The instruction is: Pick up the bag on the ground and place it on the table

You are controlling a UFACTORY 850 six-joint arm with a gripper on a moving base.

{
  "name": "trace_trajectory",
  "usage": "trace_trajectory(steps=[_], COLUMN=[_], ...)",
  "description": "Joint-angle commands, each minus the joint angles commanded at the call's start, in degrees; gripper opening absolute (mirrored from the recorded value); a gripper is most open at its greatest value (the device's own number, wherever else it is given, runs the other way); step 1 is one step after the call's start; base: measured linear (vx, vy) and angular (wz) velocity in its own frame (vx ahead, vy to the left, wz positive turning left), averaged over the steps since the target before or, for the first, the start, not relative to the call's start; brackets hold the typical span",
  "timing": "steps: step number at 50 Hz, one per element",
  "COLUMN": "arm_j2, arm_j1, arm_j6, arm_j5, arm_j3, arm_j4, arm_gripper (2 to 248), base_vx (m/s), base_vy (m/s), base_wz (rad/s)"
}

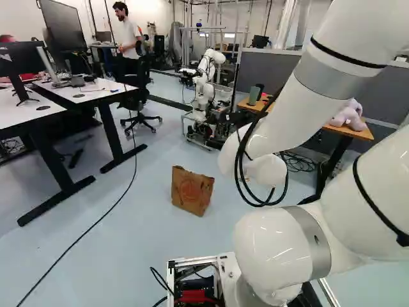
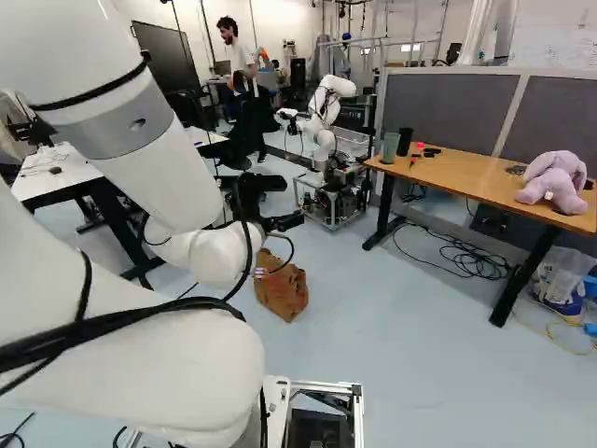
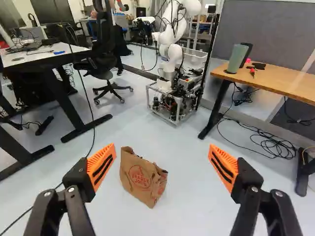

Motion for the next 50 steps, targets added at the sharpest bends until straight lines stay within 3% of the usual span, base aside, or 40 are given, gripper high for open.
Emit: trace_trajectory(steps=[50], arm_j2=[0.0], arm_j1=[0.0], arm_j6=[0.0], arm_j5=[0.0], arm_j3=[0.0], arm_j4=[0.0], arm_gripper=[247], base_vx=[0.126], base_vy=[0.126], base_wz=[-0.023])
